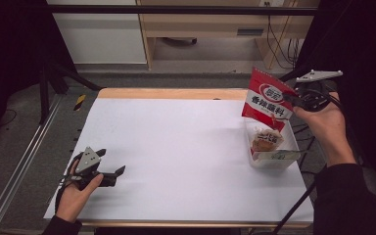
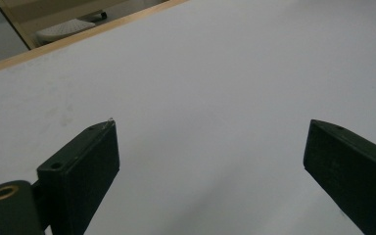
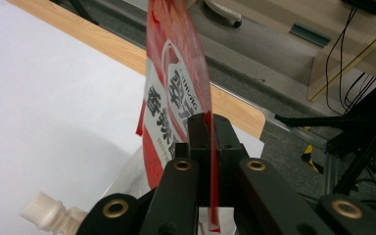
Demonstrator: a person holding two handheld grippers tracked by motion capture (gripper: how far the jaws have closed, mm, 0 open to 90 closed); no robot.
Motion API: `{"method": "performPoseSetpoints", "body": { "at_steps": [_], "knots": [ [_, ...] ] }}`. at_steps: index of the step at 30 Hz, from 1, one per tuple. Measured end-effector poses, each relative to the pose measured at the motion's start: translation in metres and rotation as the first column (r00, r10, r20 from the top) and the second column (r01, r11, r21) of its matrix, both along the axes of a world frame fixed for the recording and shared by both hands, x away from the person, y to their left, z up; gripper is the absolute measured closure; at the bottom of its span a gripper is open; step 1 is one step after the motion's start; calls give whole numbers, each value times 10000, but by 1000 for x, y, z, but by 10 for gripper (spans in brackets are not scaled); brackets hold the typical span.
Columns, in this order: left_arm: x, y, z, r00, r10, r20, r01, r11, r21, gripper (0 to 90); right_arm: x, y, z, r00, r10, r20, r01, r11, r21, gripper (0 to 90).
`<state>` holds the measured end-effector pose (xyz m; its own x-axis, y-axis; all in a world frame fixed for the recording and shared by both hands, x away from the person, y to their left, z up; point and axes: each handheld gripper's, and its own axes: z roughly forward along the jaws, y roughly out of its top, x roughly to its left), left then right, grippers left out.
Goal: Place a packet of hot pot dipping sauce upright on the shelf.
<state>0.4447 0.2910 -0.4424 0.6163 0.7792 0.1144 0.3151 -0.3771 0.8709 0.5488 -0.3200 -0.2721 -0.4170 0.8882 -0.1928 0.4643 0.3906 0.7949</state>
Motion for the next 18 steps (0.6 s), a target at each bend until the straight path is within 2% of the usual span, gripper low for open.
{"method": "performPoseSetpoints", "body": {
  "at_steps": [11,15,18],
  "knots": [
    [0,-1,0,10000,-30,24,29,10000,54,63,1,-19,-13,9993,-339,-167,339,9994,5,897],
    [-1,-1,0,10000,-29,25,29,10000,51,63,4,-22,-23,9991,-352,-221,360,9987,351,897],
    [0,-1,-1,10000,-40,-16,40,10000,72,63,6,-21,-34,9988,-297,-378,313,9986,429,897]
  ]
}}
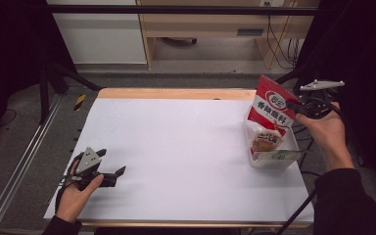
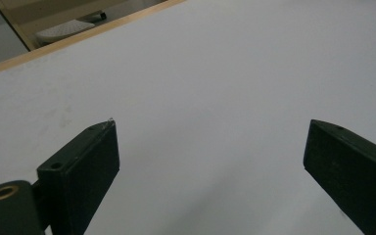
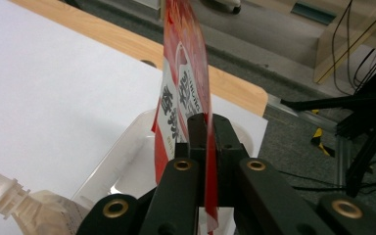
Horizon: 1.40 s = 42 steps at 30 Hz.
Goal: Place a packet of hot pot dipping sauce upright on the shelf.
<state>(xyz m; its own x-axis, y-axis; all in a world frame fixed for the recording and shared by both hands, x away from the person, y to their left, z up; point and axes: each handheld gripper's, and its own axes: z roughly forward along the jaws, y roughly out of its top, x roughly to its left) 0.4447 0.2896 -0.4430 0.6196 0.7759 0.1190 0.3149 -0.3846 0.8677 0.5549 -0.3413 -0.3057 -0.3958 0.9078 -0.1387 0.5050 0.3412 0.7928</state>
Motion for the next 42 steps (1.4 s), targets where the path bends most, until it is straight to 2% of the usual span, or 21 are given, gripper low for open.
{"method": "performPoseSetpoints", "body": {
  "at_steps": [10,12,21,23,27,30,32,34,36,42],
  "knots": [
    [0,-1,-1,10000,-44,-41,44,10000,-2,63,2,0,-21,9994,128,-332,-120,9996,246,895],
    [0,-2,-1,10000,-57,-32,57,10000,-5,63,1,-4,-23,9994,9,-332,3,9994,352,894],
    [0,-1,-1,10000,-44,-48,44,10000,-10,63,2,-11,-26,9986,-215,-475,225,9995,206,885],
    [0,-1,-1,10000,-57,-53,57,10000,0,63,2,-11,-27,9985,-287,-467,291,9995,75,831],
    [0,-1,-1,10000,-60,-57,60,10000,7,63,1,-9,-25,9996,-276,-99,278,9994,222,567],
    [0,0,0,10000,-48,-50,48,10000,-14,63,-2,-4,-21,9990,-362,245,367,9991,-192,389],
    [0,0,0,10000,-45,-42,45,10000,-46,63,-3,-1,-16,9985,-387,387,397,9989,-250,293],
    [0,0,0,10000,-48,-36,48,10000,-39,63,-6,3,-7,9968,-386,694,413,9984,-377,255],
    [0,0,0,10000,-54,-36,54,10000,-34,63,-9,6,3,9934,-373,1080,406,9988,-278,202],
    [0,1,0,10000,-26,-30,26,10000,-52,63,-19,27,30,9867,-212,1612,287,9986,-446,111]
  ]
}}
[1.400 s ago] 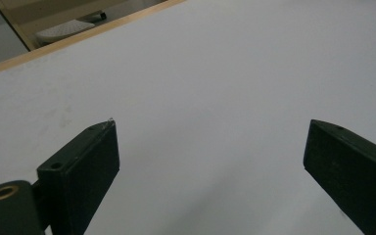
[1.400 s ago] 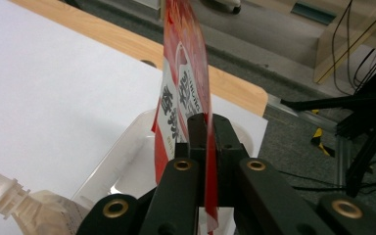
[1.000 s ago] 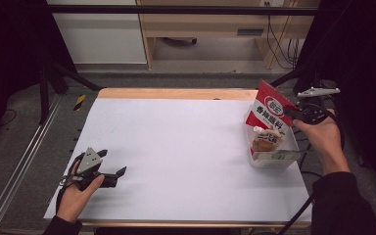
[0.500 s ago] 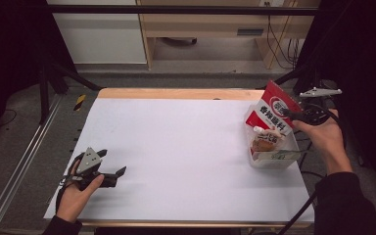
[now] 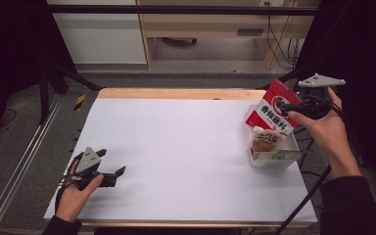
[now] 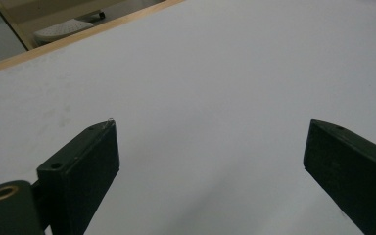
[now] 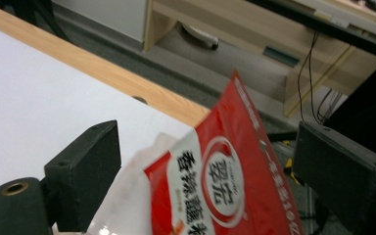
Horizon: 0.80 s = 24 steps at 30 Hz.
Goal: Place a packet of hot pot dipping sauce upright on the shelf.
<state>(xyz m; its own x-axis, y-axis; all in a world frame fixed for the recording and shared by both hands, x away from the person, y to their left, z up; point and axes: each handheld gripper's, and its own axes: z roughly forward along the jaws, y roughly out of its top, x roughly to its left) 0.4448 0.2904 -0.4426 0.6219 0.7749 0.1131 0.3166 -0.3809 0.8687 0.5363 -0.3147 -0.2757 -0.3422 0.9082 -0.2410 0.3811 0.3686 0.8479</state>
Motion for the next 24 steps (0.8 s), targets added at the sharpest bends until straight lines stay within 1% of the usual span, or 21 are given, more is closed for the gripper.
{"method": "performPoseSetpoints", "body": {
  "at_steps": [2,5,9,12,15,18,21,22,24],
  "knots": [
    [0,0,0,10000,-2,3,2,10000,-2,63,-3,8,6,9999,99,60,-99,9999,-20,96],
    [0,1,0,10000,20,-5,-20,10000,-12,63,-10,22,12,9989,371,288,-370,9993,-17,89],
    [0,2,0,10000,45,-14,-45,10000,-11,62,-18,44,17,9966,766,296,-772,9969,172,69],
    [0,3,1,9999,18,-144,-18,10000,2,62,-29,67,18,9892,1395,449,-1413,9891,406,68],
    [-1,3,2,9999,44,-151,-44,10000,-9,62,-38,87,14,9817,1835,503,-1859,9813,494,68],
    [-1,4,2,9999,97,-107,-98,9999,-55,62,-48,109,5,9720,2304,455,-2327,9711,535,68],
    [0,6,3,9998,158,-101,-159,9998,-72,62,-55,124,-6,9666,2528,425,-2551,9647,657,68],
    [-1,6,3,9998,175,-105,-176,9998,-88,62,-57,131,-11,9637,2640,404,-2664,9608,770,68],
    [0,7,3,9998,188,-106,-189,9998,-105,62,-61,141,-21,9612,2741,314,-2757,9580,786,68]
  ]
}}
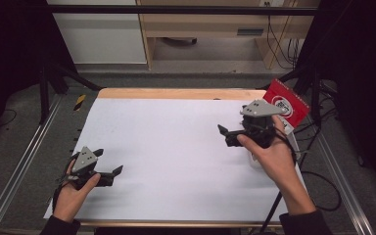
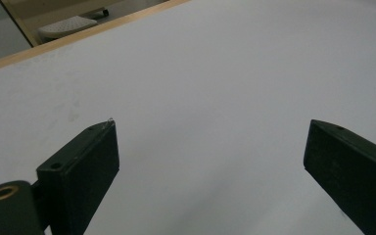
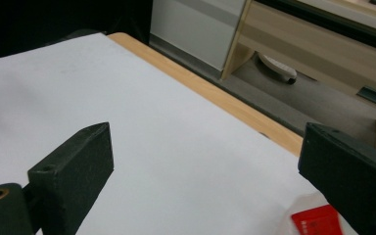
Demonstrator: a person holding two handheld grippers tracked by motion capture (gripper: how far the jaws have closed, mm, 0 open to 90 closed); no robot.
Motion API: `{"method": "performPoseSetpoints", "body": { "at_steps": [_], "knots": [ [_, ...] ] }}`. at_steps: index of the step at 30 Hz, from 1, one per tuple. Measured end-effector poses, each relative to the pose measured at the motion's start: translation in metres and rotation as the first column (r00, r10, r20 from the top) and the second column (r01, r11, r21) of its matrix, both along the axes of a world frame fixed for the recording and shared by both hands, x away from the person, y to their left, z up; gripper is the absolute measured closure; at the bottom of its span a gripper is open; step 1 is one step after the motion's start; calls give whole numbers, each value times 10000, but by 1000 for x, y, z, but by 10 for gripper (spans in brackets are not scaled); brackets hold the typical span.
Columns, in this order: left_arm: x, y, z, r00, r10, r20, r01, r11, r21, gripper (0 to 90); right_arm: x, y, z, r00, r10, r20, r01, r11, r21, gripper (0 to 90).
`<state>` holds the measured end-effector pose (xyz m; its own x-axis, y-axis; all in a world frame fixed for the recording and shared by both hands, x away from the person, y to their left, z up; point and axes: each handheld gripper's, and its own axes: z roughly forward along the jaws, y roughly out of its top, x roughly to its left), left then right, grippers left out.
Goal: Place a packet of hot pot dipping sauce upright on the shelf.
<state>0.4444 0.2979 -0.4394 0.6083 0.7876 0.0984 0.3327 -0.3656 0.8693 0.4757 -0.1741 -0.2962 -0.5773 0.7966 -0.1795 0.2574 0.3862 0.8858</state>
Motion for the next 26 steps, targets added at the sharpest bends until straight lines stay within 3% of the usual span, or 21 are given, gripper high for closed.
{"method": "performPoseSetpoints", "body": {
  "at_steps": [13,21,24,26],
  "knots": [
    [0,4,0,9999,132,61,-132,9999,-57,61,-18,39,-64,9970,552,-549,-534,9980,338,67],
    [1,3,-3,9995,292,128,-293,9995,83,60,-19,47,-116,9911,178,-1319,-49,9953,968,72],
    [1,1,-4,9994,280,202,-284,9994,187,60,-18,48,-129,9901,82,-1402,89,9926,1209,75],
    [2,-1,-4,9995,232,218,-235,9996,130,60,-19,50,-139,9924,-17,-1231,146,9944,1043,79]
  ]
}}
